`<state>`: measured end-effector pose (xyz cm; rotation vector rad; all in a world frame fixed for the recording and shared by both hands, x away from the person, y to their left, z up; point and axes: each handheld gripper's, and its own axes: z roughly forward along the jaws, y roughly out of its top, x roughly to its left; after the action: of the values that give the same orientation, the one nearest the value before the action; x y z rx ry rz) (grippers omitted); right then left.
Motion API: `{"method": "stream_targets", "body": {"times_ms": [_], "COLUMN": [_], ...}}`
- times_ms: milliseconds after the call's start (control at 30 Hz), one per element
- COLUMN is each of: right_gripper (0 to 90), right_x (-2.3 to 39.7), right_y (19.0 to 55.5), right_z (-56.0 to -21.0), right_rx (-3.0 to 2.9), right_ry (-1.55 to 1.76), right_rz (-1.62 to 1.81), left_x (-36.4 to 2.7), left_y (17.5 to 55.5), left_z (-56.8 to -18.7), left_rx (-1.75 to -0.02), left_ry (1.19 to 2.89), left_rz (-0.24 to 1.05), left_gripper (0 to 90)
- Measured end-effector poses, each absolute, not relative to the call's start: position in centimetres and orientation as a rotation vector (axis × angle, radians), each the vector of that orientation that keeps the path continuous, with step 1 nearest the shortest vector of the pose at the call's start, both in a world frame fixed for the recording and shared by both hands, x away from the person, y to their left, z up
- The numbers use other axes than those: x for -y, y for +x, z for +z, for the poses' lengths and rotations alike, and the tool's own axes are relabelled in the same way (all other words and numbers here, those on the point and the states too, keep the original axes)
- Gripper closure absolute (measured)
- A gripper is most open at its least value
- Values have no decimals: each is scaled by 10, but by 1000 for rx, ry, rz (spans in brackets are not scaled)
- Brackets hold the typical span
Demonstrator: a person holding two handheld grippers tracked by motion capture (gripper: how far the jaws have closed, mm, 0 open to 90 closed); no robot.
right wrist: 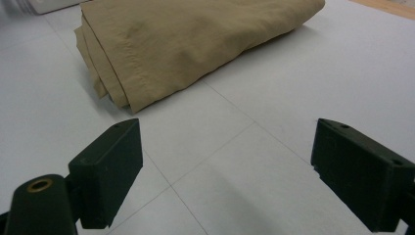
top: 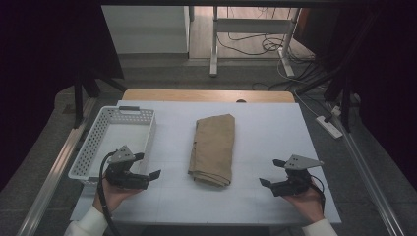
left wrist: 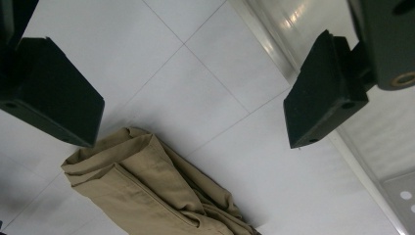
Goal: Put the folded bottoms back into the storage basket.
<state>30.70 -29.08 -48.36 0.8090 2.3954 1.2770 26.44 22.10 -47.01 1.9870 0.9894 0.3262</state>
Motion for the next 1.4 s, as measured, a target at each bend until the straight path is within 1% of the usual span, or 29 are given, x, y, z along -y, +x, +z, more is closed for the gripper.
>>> {"method": "stream_targets", "body": {"times_ms": [667, 1400], "right_gripper": [113, 127], "right_x": [271, 221], "right_y": [308, 309], "right_z": [-466, -456], "right_rx": [-2396, -2506], "right_ry": [749, 592], "right_rz": [1367, 1390], "left_x": [-220, -218], "left_y": [266, 266], "left_z": [-470, -470], "left_rx": [-999, -991], "left_ry": [1976, 1983], "left_rz": [324, 318], "left_gripper": [89, 92]}}
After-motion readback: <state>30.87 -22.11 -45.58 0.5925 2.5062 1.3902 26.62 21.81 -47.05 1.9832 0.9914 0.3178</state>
